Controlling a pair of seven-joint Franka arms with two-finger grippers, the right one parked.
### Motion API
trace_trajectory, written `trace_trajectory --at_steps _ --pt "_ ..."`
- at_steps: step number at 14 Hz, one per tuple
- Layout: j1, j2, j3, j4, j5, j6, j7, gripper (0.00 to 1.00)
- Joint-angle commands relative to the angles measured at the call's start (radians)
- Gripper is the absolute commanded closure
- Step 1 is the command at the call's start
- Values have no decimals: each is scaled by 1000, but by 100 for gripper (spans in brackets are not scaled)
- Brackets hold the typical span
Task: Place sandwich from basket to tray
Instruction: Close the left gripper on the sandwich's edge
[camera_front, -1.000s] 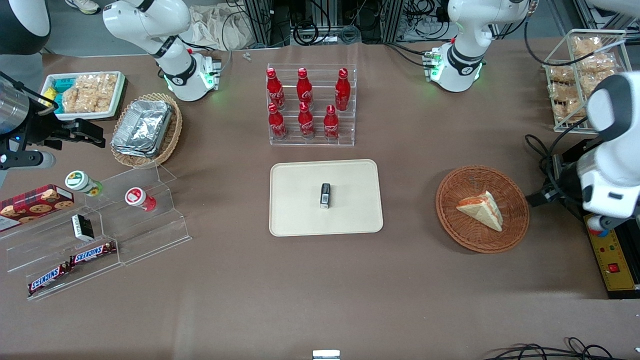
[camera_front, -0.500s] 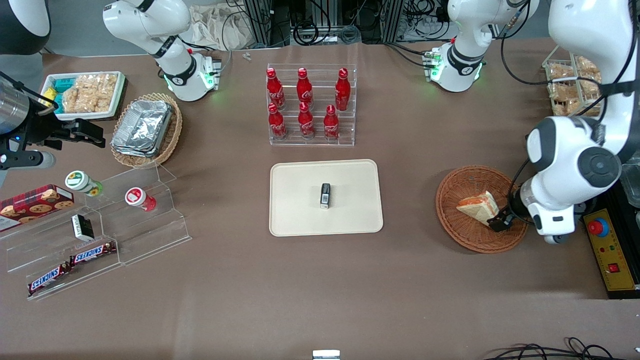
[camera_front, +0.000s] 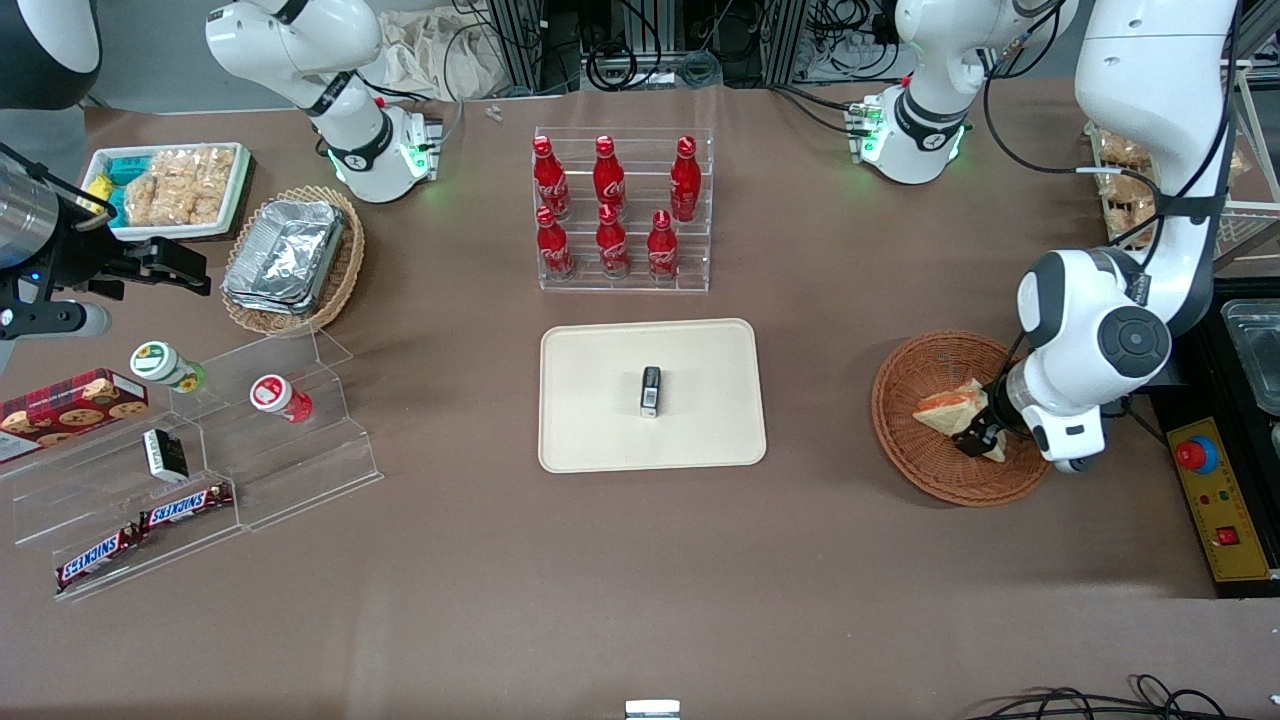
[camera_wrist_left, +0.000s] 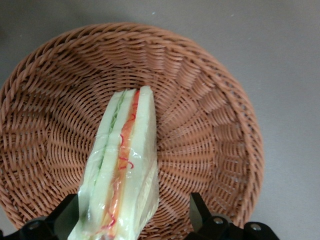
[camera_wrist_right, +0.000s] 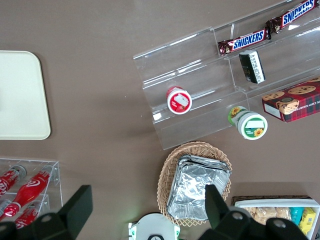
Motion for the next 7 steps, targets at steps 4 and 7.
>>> trace_trajectory --at_steps 4,7 --pt "3 -27 0 -45 -1 35 -40 0" --pt "0 -47 0 6 0 -46 -52 0"
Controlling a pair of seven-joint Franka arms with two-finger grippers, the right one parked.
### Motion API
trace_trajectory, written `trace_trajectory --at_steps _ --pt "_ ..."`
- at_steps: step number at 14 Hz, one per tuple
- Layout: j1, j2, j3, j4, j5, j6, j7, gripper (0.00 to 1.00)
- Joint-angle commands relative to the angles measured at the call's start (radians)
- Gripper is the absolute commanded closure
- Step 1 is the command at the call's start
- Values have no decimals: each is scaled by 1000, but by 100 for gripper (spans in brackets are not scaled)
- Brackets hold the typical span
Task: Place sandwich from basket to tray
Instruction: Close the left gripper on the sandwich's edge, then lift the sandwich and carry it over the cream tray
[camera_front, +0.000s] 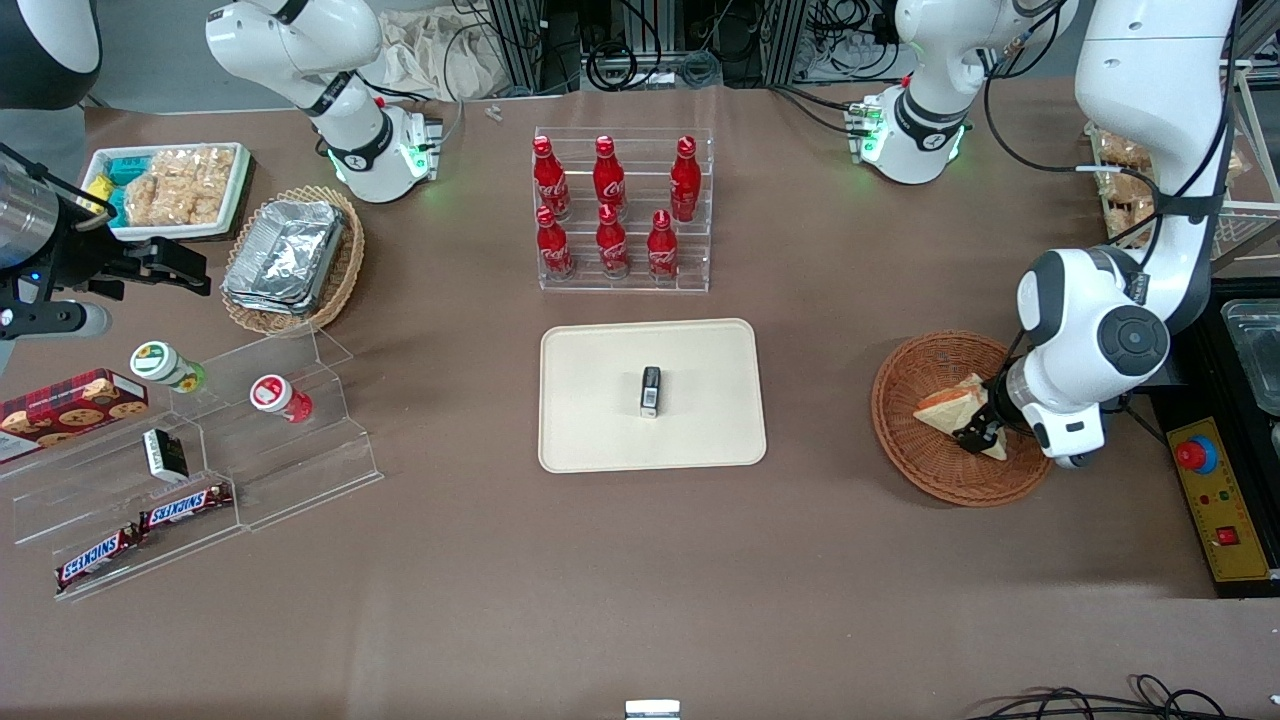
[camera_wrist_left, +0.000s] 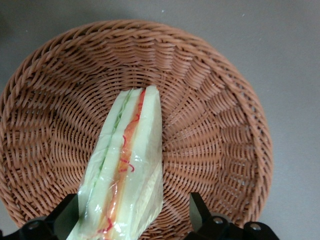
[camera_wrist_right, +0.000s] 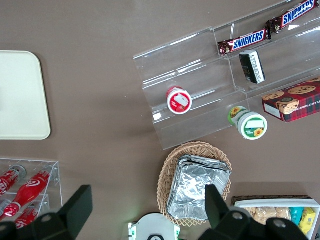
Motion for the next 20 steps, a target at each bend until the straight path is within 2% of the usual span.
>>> trace_trajectory --at_steps 1,4,8,10,11,12,13,18,20 --pt "-1 -45 -3 33 7 -106 -34 0" --pt "-1 -42 -5 24 17 -112 -37 0" --pt "4 -30 -2 -97 17 78 -37 0" --pt "4 -10 -2 -93 5 97 -38 0" --pt "4 1 -2 -76 1 97 -41 17" --pt "4 7 -2 -65 -1 97 -63 67" --pt "4 9 -2 -59 1 97 -81 100" --pt "1 -2 -5 -12 1 80 -98 100" --pt "-7 -23 -9 62 2 -36 -95 100"
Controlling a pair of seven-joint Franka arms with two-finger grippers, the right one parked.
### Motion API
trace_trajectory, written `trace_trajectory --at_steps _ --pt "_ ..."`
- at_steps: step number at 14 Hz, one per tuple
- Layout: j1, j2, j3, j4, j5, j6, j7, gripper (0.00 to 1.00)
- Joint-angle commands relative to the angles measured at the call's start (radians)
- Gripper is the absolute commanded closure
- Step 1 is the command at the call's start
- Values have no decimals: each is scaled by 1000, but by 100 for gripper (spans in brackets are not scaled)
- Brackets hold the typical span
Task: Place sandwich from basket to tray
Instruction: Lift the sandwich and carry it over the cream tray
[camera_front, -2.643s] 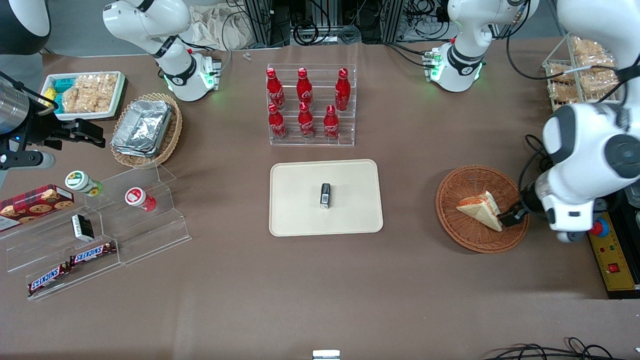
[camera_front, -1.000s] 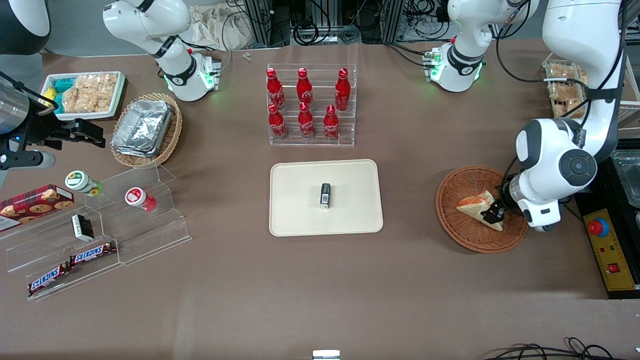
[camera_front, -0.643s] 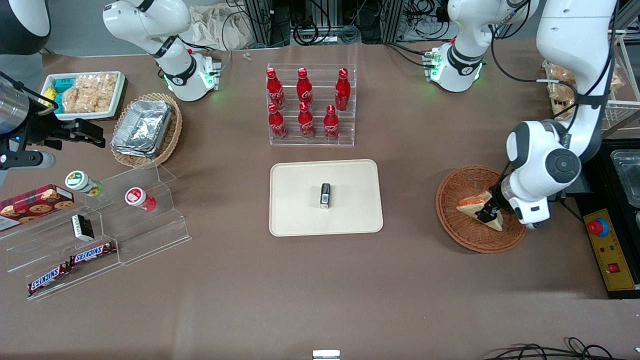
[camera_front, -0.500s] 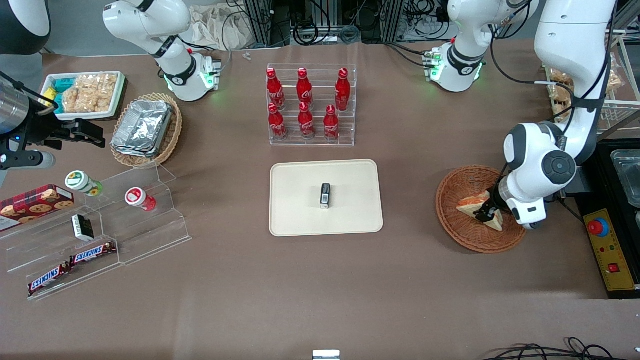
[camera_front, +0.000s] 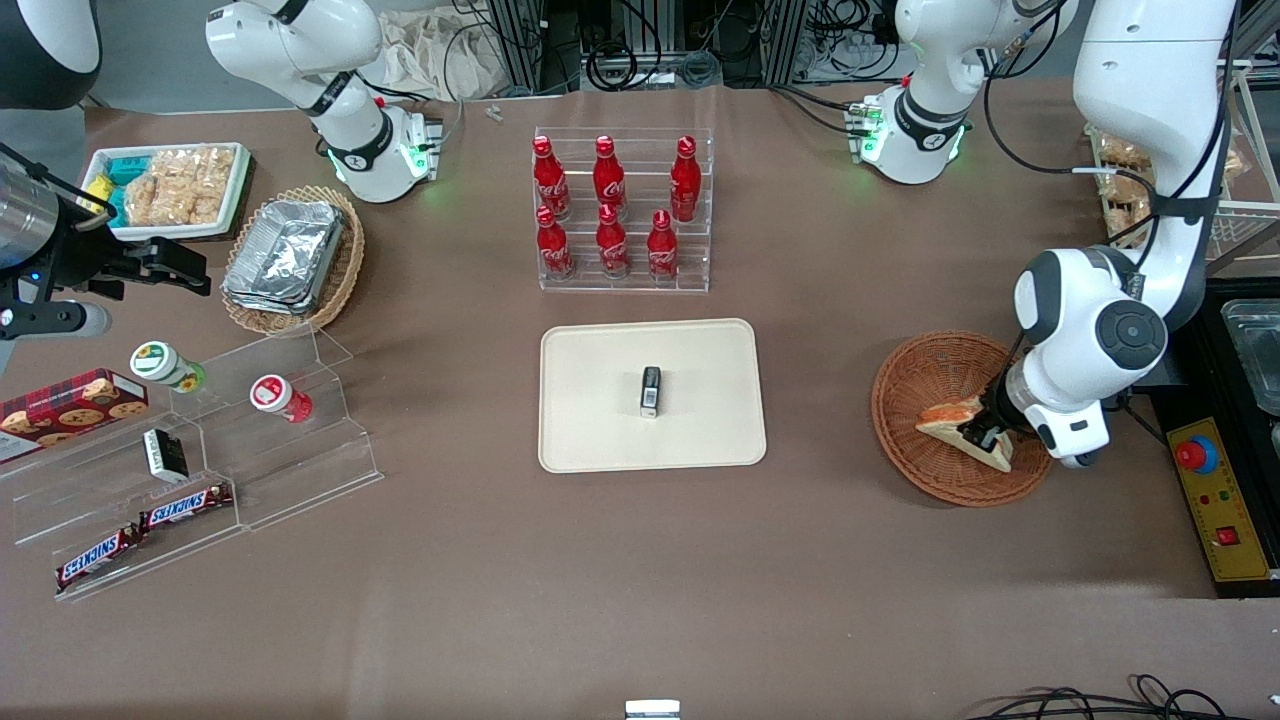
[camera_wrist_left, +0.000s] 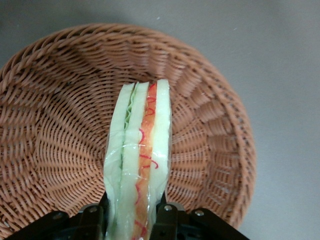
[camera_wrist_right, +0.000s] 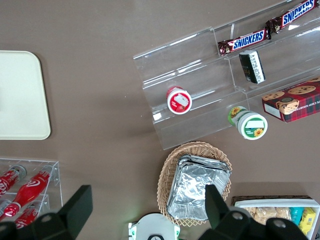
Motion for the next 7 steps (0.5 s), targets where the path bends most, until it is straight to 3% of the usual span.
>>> trace_trajectory --at_steps 1,4,7 --pt "-10 -28 -12 145 5 -202 -33 100" --pt "-8 -19 -66 424 6 -536 -30 100" --pt "-8 -13 -168 627 8 -716 56 100"
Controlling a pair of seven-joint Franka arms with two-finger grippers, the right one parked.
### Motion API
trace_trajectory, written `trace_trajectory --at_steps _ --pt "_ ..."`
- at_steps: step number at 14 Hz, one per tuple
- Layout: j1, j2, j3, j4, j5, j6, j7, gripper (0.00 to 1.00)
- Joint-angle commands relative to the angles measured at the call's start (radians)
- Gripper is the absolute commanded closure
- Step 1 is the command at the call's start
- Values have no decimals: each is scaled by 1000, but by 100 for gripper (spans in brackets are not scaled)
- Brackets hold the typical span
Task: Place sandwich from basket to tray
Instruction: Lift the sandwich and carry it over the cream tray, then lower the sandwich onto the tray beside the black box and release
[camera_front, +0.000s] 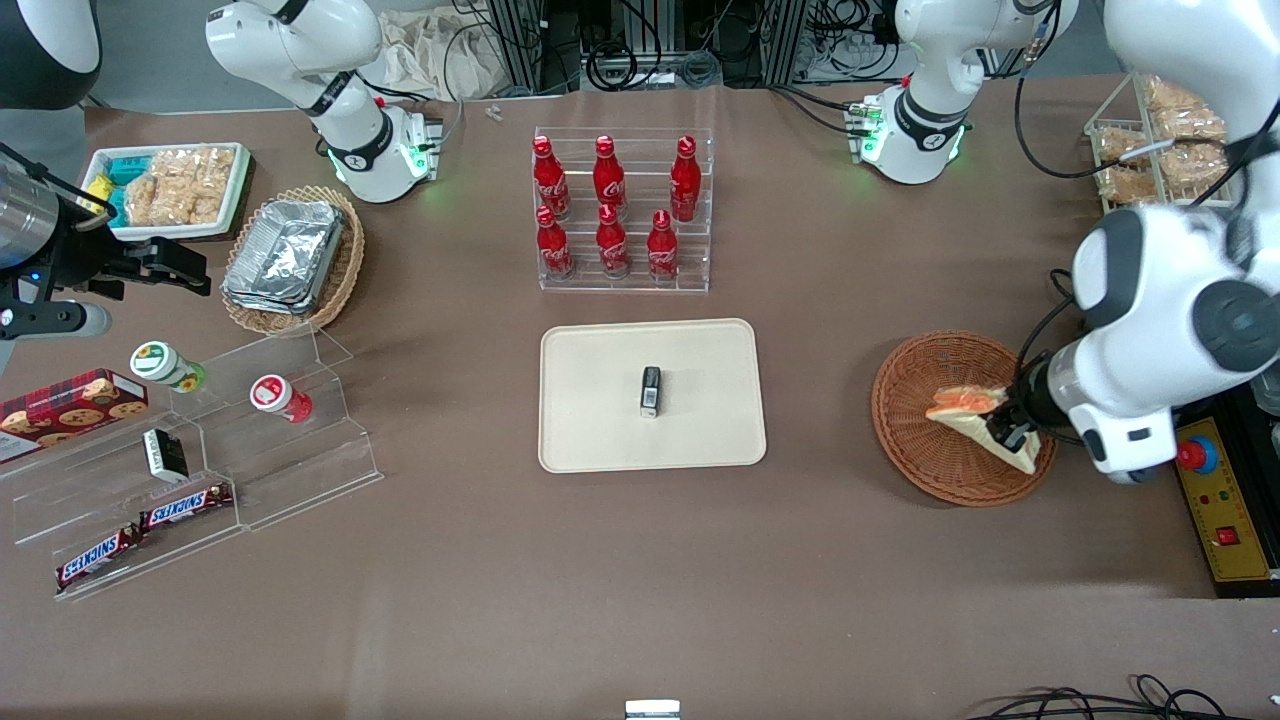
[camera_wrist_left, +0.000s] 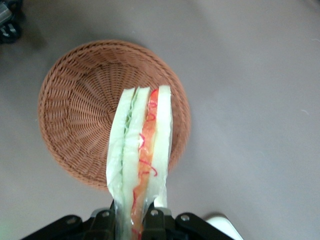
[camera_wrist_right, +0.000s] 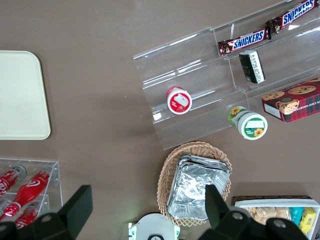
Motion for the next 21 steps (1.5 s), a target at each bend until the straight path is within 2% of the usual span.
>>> trace_trajectory --at_steps 1,5,6,9,10,13,16,18,21 --pt "-3 33 -108 181 11 -116 119 100" --pt "-17 127 -318 241 20 -60 297 100" --pt "-49 156 -328 233 29 -29 305 100" --pt "-222 282 -326 232 179 -9 316 100" --pt "-233 312 -326 229 199 6 319 100" --pt "-284 385 -325 190 207 64 327 100" --pt "-292 463 -325 155 213 149 339 100" --pt "-289 487 -325 144 265 158 348 100" --pt "-287 494 -325 144 276 156 368 100"
